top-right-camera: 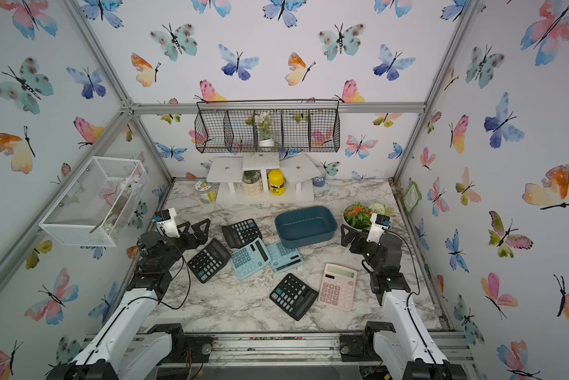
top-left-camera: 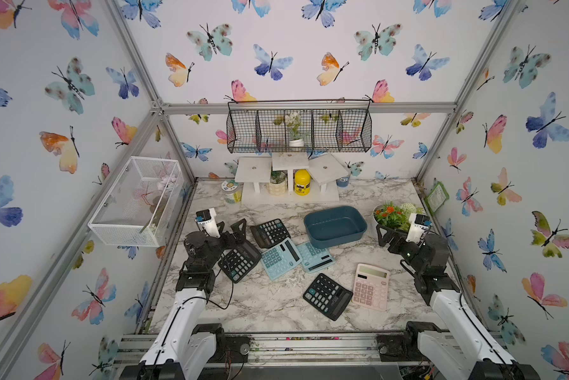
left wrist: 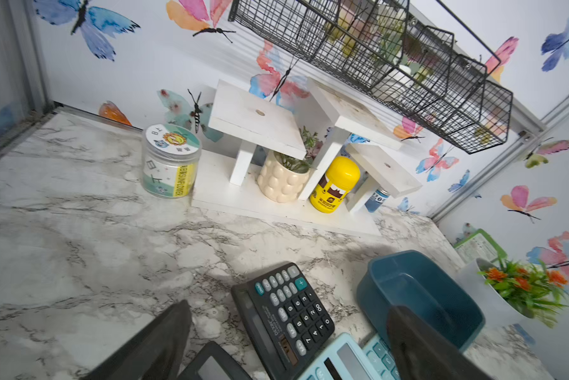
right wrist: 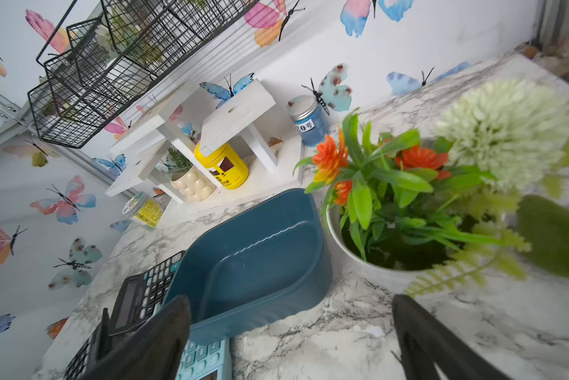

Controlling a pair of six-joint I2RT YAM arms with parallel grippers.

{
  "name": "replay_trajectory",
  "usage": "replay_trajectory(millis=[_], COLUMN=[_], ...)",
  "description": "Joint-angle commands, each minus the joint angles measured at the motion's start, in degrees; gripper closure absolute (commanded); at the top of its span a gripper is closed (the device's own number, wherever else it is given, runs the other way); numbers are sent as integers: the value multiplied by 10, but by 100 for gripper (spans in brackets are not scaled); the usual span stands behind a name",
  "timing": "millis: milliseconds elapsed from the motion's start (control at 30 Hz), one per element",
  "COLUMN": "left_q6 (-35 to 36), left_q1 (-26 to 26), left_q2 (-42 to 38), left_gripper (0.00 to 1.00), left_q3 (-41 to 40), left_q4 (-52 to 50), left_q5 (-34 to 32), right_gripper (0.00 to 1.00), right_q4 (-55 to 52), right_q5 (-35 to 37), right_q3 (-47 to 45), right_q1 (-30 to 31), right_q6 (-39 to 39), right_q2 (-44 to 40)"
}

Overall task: Put the calculator in the storage box
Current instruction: Move the calculator to the center of the board.

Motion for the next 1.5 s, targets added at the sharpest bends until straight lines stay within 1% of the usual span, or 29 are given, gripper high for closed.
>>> replay_trajectory(millis=[0,67,100,167,200,233,300,333,433,533,633,767,1067,1333,1467], left_q6=[-27,-46,-61,-102,-123,-129,-122,-121,-129,-139,-153,-149,-143,-141,-141], left_q1=[-2,-2,-2,-2,-2,-1,0,-1,-1,-1,-2,-1,-2,-2,-2], left_q2=[1,-5,-8,-9,-6,2,20,24,11,-15,-29,-23,-25,-34,-34], left_gripper=[1,1,1,1,1,1,1,1,1,1,1,1,1,1,1], left_q3=[10,0,-7,-19,-25,-28,-19,-19,-36,-73,-96,-93,-96,-99,-99], left_q4=[-7,-4,-3,-6,-5,7,11,14,32,82,119,119,119,118,120], left_q5=[92,83,68,16,1,7,40,42,28,18,21,36,27,24,26], right_gripper=[2,2,2,2,2,1,2,2,2,2,1,2,3,3,4], right_q4=[-4,10,16,29,37,42,47,45,31,33,35,52,73,86,82], right_q5=[-70,-84,-92,-110,-118,-122,-121,-117,-107,-108,-90,-79,-54,-31,-31], right_q3=[-23,-29,-30,-30,-29,-28,-21,-16,3,16,31,56,102,147,185], right_q1=[2,2,2,3,4,8,23,31,55,74,113,171,271,339,375], right_q6=[39,46,48,55,59,63,63,61,48,45,37,35,22,-1,-4], right_q2=[-3,4,10,27,38,47,66,74,100,125,156,228,347,442,484])
